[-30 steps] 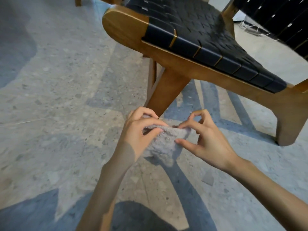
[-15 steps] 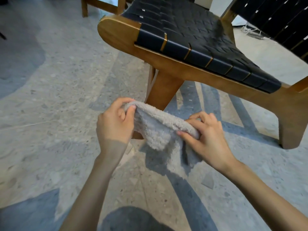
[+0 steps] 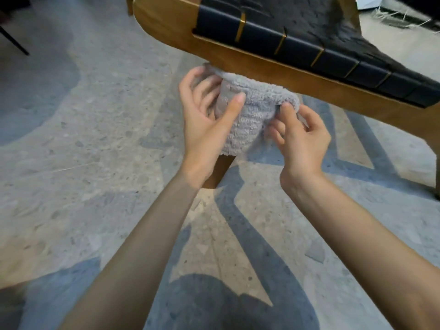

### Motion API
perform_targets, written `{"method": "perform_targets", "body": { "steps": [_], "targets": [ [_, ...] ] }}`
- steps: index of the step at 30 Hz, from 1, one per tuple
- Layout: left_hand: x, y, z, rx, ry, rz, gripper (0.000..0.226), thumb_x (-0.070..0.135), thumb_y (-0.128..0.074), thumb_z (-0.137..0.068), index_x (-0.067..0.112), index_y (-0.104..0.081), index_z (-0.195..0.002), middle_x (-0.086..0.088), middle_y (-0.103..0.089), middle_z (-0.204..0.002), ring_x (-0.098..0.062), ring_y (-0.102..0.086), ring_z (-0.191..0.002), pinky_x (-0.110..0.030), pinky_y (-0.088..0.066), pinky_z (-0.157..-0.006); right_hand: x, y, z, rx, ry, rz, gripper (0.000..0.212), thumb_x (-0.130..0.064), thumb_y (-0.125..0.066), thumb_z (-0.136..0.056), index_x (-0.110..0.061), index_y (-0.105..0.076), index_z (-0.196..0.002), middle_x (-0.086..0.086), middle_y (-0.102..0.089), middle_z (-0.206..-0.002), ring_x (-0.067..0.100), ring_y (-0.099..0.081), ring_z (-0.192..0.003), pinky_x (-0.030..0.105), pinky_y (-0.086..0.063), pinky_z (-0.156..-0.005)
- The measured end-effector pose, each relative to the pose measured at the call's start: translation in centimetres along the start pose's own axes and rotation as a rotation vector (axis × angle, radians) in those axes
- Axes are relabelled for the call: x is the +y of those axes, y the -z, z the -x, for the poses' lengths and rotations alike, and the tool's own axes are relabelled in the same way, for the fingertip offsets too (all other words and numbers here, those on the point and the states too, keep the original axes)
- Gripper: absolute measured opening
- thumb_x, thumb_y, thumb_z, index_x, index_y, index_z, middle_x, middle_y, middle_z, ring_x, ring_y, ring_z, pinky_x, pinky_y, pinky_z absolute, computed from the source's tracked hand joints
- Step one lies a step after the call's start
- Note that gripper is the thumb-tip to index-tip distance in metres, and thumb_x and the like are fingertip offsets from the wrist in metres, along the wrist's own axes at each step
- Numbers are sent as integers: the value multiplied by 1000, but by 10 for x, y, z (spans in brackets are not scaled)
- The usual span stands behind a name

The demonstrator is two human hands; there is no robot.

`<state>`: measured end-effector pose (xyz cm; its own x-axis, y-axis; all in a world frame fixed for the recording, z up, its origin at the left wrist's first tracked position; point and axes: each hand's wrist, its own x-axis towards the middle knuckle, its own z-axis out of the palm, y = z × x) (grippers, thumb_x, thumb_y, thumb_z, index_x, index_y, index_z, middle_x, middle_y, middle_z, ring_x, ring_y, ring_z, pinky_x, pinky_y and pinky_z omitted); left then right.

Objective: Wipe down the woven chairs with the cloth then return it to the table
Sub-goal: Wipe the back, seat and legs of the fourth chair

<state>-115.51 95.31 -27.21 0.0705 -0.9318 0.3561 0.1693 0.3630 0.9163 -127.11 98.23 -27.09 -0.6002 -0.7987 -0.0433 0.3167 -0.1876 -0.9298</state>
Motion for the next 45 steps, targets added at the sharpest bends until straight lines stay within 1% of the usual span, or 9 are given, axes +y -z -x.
{"method": "perform_targets", "body": {
  "steps": [6, 12, 22, 27, 31, 35, 38, 41, 45],
  "targets": [
    [-11, -6, -4, 17, -92, -95, 43, 5, -67, -85, 9, -46, -123, -8, -58, -124, -9, -57, -117, -20, -47, -92, 5, -17, 10, -84, 71, -36, 39, -14, -72, -85, -7, -51, -118, 8, -63, -118, 5, -62, -108, 26, -49, -98],
    [-30, -5, -8, -10, -195, -172, 45, 11, -61, -91, 21, -41, -130, -5, -53, -134, -15, -52, -125, -42, -45, -102, 26, -37, 15, -118, 339, 206, 11, -16, -49, -100, -5, -51, -100, -8, -55, -84, -2, -52, -75, 21, -44, -74],
    [-77, 15, 6, 65, -108, -308, 55, 14, -64, -88, 9, -42, -139, -1, -51, -136, -10, -49, -127, -31, -42, -106, 74, -22, 0, -189, 493, 413, 53, -20, -43, -102, -8, -23, -149, -2, -56, -89, 1, -48, -70, 21, -42, -68],
    [-110, 38, 28, 42, -57, -311, 56, 14, -65, -88, 23, -38, -135, 7, -49, -135, -4, -47, -127, -16, -40, -100, 113, -8, 2, -327, 419, 521, 56, -19, -42, -102, -11, -18, -151, -8, -60, -105, -4, -57, -82, 8, -41, -72],
    [-140, 55, 44, 49, 105, -339, 53, 16, -65, -89, 27, -40, -133, 0, -50, -138, -8, -48, -128, -8, -40, -95, 147, 3, 2, -439, 295, 654, 57, -19, -41, -102, -12, -13, -151, -10, -53, -79, -4, -52, -59, 10, -34, -56],
    [-161, 73, 53, 7, 189, -394, 55, 13, -64, -89, 31, -38, -134, 1, -49, -139, -9, -46, -130, -18, -39, -103, 176, 10, 4, -538, 167, 730, 58, -19, -38, -103, -15, -6, -152, -6, -58, -88, -3, -56, -66, 9, -38, -57],
    [-171, 84, 56, -62, 263, -418, 53, 14, -61, -91, 15, -43, -141, -3, -51, -140, -11, -45, -131, -38, -38, -110, 189, 12, 2, -626, 69, 789, 51, -17, -37, -102, -12, -14, -147, -3, -59, -96, 14, -63, -80, 14, -40, -61],
    [-169, 84, 57, -82, 272, -440, 53, 11, -59, -93, 9, -40, -143, -6, -50, -141, -12, -44, -133, -41, -37, -110, 191, 14, -4, -657, 50, 803, 49, -14, -40, -102, -10, -17, -145, -11, -57, -83, -2, -57, -66, 6, -38, -53],
    [-150, 76, 51, -80, 216, -404, 53, -1, -55, -92, 7, -40, -142, -6, -48, -142, -13, -45, -132, -38, -38, -110, 176, 15, -5, -627, 112, 686, 46, -14, -43, -100, -16, -23, -141, -13, -56, -74, -2, -54, -55, 13, -39, -50]
  ]
}}
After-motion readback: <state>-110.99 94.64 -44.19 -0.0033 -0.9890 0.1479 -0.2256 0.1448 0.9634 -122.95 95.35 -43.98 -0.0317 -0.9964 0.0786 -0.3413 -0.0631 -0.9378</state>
